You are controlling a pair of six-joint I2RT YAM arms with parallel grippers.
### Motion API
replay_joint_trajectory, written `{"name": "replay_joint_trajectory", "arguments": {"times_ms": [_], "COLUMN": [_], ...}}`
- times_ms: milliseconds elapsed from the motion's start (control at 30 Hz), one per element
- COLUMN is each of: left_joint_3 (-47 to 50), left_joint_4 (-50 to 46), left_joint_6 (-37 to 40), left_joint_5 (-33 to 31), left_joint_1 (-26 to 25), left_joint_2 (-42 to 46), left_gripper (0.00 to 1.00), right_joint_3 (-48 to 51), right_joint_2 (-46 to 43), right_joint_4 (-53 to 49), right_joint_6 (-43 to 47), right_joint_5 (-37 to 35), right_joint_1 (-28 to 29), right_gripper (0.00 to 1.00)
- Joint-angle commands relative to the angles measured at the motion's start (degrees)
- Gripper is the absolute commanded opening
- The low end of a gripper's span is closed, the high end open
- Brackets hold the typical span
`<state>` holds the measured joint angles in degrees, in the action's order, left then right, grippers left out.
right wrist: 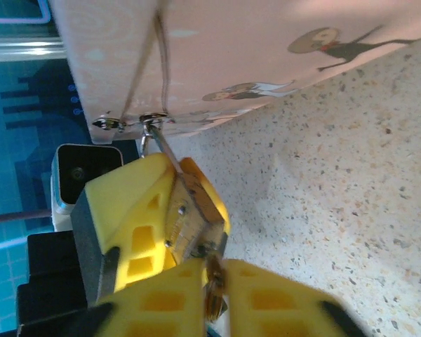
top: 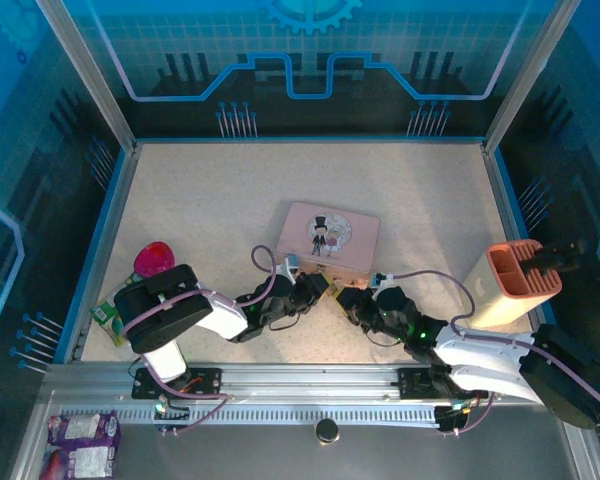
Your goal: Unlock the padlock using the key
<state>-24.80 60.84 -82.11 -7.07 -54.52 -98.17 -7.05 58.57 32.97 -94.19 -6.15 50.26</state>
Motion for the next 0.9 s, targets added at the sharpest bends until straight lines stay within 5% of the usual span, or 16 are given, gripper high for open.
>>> {"name": "replay_joint_trajectory", "arguments": {"times_ms": [0,167,433,567,867], "left_joint_3": [-1.8,-0.9,-2.4,-2.7,-4.2], "left_joint_4": [3.0,0.4,-9.2,-13.5,-26.4], "left_joint_6": [2.7,4.4,9.2,13.6,20.6], "left_joint_5": [1.8,1.0,0.3,-0.8,-4.4], "left_joint_1": [-0.6,1.0,2.3,2.6,2.7], "left_joint_2": [3.3,4.7,8.3,11.5,20.5], "left_gripper": [0.00,0.00,0.00,0.00,0.00], "right_joint_3": [-3.0,-2.0,-10.0,-12.4,-11.4], "right_joint_2": [-2.4,-13.0,-22.0,-20.7,-13.5], "right_joint_4": [-1.9,-20.6,-39.5,-38.3,-22.6], "right_joint_6": [4.0,9.0,31.9,45.2,74.5], "right_joint_5": [3.0,1.6,-2.5,-6.1,-19.3], "right_joint_1": [-1.6,-3.3,-3.8,-0.9,16.1], "right_gripper": [0.33,0.52,0.44,0.40,0.38]}}
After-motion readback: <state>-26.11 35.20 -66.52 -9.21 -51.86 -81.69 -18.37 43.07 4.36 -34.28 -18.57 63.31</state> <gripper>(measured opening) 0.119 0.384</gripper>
